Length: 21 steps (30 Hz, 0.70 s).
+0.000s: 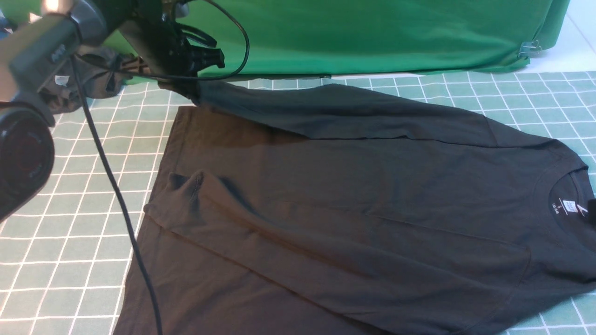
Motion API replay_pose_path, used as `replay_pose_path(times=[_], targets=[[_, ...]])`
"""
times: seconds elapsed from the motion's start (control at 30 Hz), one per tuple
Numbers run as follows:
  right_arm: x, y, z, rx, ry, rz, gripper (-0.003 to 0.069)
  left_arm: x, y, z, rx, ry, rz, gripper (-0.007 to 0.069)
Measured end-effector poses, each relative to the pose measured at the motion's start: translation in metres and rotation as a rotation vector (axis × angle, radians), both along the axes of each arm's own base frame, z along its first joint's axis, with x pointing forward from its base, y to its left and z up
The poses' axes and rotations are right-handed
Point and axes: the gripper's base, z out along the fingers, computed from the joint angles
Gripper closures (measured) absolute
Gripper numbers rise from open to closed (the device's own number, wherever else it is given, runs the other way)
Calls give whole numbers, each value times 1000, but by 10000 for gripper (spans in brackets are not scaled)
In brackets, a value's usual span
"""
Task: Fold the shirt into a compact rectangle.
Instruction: 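Fold the left side of the dark shirt inward over its body with the left gripper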
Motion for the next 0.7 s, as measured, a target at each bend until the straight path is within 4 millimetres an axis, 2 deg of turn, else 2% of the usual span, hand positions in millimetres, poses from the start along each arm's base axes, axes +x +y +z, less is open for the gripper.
replay_pose_path(times=[0.07, 0.23, 0.33, 0.5, 0.7], targets=[[2, -3, 0, -25, -15, -29, 548, -5, -2, 7, 1, 17, -13, 613], [15, -12, -7, -142, 6, -109, 630, -21, -11, 31, -61, 52, -62, 613], [23, -13, -13, -194, 41, -124, 634, -32, -15, 43, -64, 46, -77, 613], [27, -13, -17, -213, 57, -127, 635, -56, -22, 51, -61, 77, -97, 613], [28, -13, -16, -216, 46, -129, 637, -109, -18, 40, -54, 141, -86, 613]])
